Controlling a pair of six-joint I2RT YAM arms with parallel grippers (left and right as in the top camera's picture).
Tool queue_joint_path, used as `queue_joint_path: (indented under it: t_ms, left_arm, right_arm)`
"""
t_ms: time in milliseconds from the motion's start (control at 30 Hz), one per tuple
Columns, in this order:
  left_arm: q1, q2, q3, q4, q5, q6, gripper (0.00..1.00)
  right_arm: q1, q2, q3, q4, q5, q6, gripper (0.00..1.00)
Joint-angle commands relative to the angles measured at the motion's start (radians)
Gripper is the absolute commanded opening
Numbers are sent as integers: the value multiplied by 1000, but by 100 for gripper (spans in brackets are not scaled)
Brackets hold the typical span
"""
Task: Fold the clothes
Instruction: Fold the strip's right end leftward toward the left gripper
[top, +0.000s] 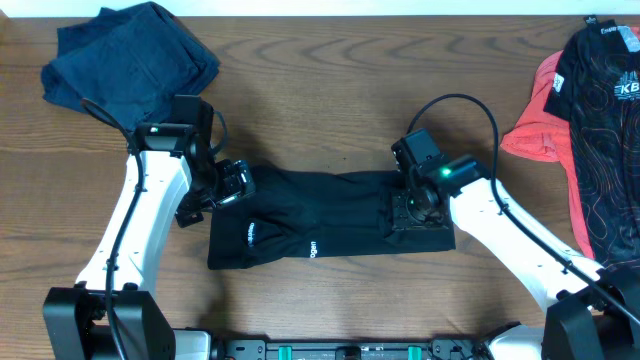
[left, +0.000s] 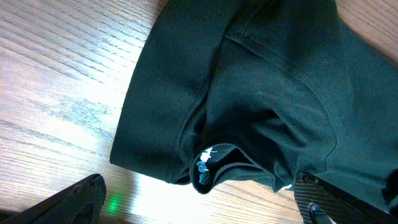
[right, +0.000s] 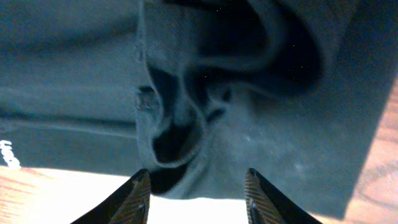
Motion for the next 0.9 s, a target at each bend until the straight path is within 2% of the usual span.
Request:
queue_joint_path:
  t_ms: [0,100,167,200,333,400,633,867]
  left_arm:
    - [-1,5,4,-6,-2,11,98]
    - [-1,5,4,-8,-2,14,98]
    - [-1,5,4,-8,-2,14,98]
    - [-1,5,4,-7,-2,13,98]
    - [-1,5,4,-7,-2,13,98]
    - [-1,5,4,-7,-2,13,98]
    - [-1,5,4,-7,-2,13,98]
    - [-1,5,4,-10,-2,13,98]
  right_arm:
    - [-39,0,76,-46,56,24,50]
    - [-92,0,119,-82,69,8,61]
    - [-129,0,124,-80,58,-14,63]
    - [-146,1,122,-79,54,-21,59]
    - [-192,13,98,-64,53,-43,33]
    - [-204,23,77,-35,27,-43,26]
    - [-193,119,33,131,-207,-61,17]
    - [-130,255,33,225,-306,-53,18]
